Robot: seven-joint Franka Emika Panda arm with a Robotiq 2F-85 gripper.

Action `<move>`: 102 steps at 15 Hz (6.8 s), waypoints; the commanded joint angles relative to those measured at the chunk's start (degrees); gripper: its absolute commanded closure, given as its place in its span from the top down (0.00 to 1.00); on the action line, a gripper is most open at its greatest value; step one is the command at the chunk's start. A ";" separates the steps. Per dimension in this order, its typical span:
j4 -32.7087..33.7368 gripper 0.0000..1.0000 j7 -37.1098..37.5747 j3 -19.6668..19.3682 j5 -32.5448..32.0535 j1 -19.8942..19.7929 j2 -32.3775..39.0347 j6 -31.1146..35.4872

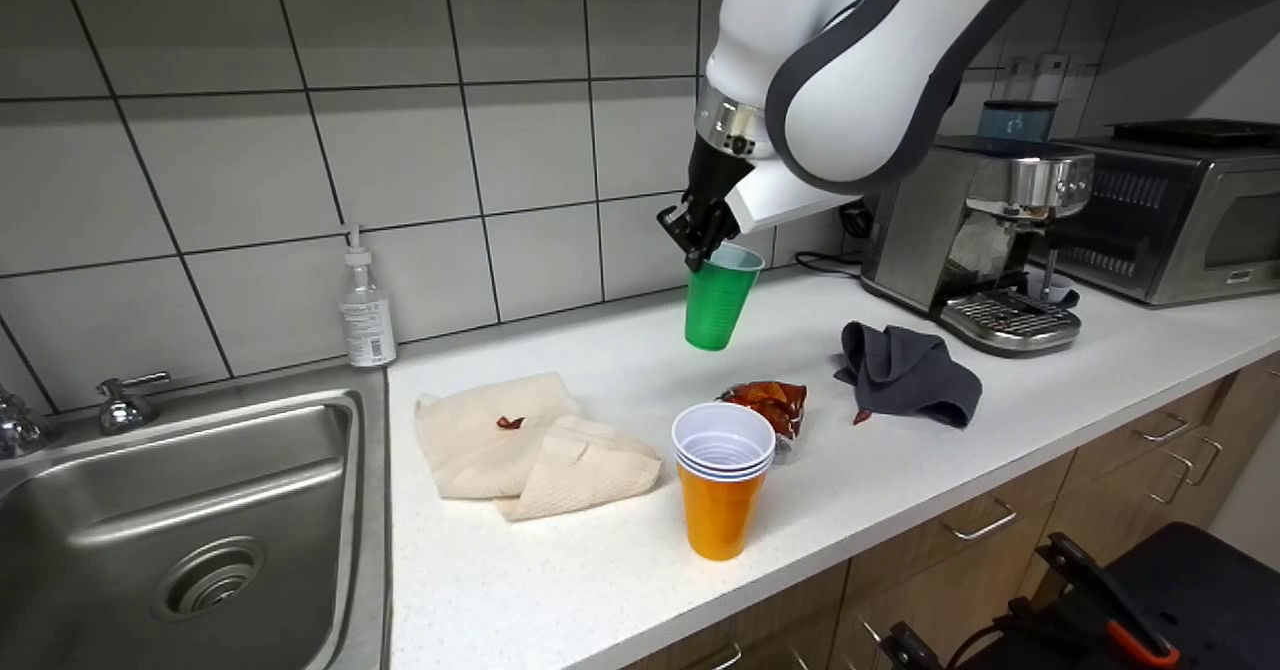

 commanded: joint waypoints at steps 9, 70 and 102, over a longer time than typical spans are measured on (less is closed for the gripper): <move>-3.03 0.01 -24.99 22.70 25.72 -17.95 -6.40 -8.77; -9.79 0.01 -25.94 38.22 35.35 -19.62 -24.00 -25.15; -14.47 0.01 -25.30 39.18 34.61 -18.97 -28.77 -27.94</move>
